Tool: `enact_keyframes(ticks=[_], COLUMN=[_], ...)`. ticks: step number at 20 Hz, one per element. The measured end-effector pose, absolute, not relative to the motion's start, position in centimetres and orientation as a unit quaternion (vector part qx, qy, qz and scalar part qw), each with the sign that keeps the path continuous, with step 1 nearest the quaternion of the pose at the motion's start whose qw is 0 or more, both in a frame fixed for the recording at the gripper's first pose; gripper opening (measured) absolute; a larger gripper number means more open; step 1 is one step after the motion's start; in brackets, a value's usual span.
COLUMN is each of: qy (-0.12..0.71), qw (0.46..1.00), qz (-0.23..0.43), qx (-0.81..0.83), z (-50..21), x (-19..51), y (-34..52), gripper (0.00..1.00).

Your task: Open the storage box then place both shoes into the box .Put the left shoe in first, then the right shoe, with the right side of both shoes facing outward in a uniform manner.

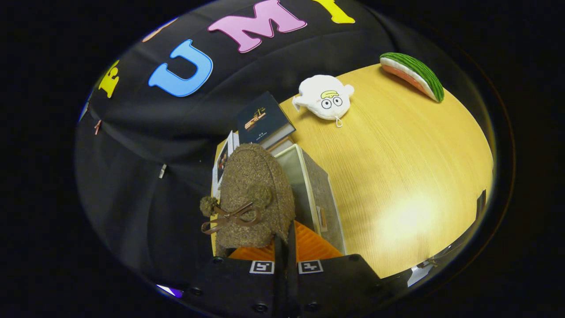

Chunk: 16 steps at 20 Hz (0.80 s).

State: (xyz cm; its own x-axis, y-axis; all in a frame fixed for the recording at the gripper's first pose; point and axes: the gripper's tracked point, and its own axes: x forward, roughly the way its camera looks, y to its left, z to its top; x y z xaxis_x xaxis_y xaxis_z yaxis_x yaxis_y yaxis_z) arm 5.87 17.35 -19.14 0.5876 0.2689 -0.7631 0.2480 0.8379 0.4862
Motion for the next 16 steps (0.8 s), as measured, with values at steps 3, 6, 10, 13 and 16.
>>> enact_keyframes(ticks=[3,6,10,13,16], qy=[0.454,0.46,0.427,0.406,0.363], qw=[0.847,0.843,0.851,0.869,0.9], qz=[-0.006,-0.001,0.029,0.05,0.066], qx=[0.276,0.279,0.304,0.278,0.233], z=[-19.6,-19.5,-16.4,-13.7,-10.1], x=[6.2,6.1,6.6,6.6,7.1], y=[17.3,18.0,20.0,20.7,20.6], gripper=[0.06,0.08,0.78,0.99,0.98])
